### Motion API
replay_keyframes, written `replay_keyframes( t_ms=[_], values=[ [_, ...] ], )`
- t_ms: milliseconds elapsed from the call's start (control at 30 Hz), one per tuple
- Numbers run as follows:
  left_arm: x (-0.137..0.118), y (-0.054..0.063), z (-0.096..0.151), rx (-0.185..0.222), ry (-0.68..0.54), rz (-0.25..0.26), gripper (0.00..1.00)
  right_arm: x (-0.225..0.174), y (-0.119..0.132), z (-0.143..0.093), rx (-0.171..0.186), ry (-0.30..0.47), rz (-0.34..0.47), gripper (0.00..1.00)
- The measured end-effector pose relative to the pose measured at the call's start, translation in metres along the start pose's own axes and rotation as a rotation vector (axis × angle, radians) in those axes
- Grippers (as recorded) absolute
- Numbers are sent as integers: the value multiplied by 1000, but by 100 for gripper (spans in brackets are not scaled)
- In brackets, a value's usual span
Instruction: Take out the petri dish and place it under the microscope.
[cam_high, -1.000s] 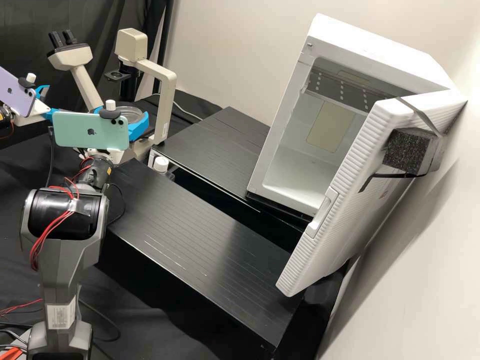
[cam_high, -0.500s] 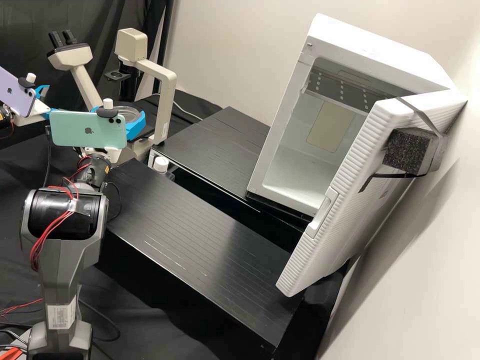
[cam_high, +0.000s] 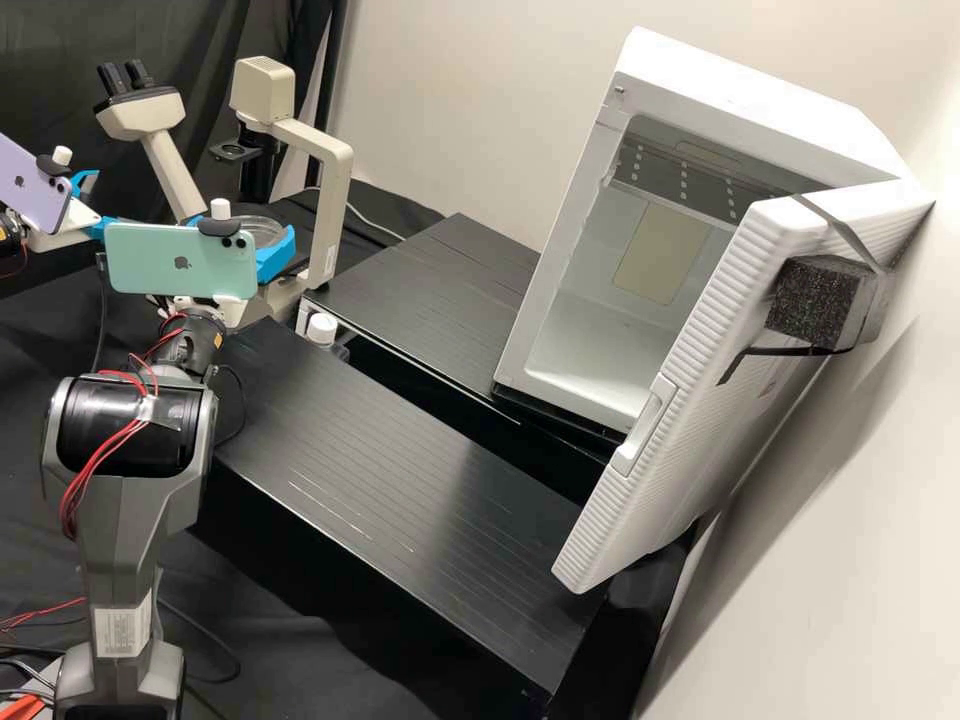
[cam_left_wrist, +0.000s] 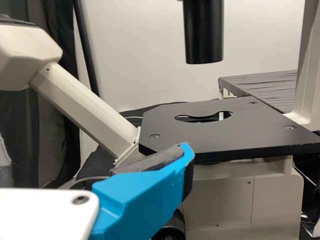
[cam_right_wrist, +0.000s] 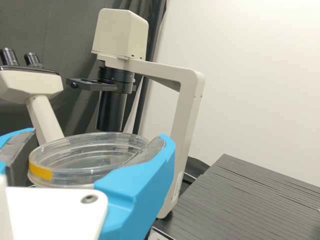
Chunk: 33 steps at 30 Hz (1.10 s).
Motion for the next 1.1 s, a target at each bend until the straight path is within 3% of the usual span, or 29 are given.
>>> replay_keyframes(
  t_ms=[200,467,633,867,1100],
  values=[
    [0,0,0,0,0,0,100,-1,0,-3,-28,30,-41,0],
    [0,0,0,0,0,0,100,2,8,-12,-38,89,-71,0],
    [0,0,0,0,0,0,100,14,10,-19,-2,104,-102,0],
    [0,0,0,0,0,0,100,43,-2,-11,54,44,-177,0],
    [0,0,0,0,0,0,100,72,-13,3,65,-24,-224,0]
  ],
)
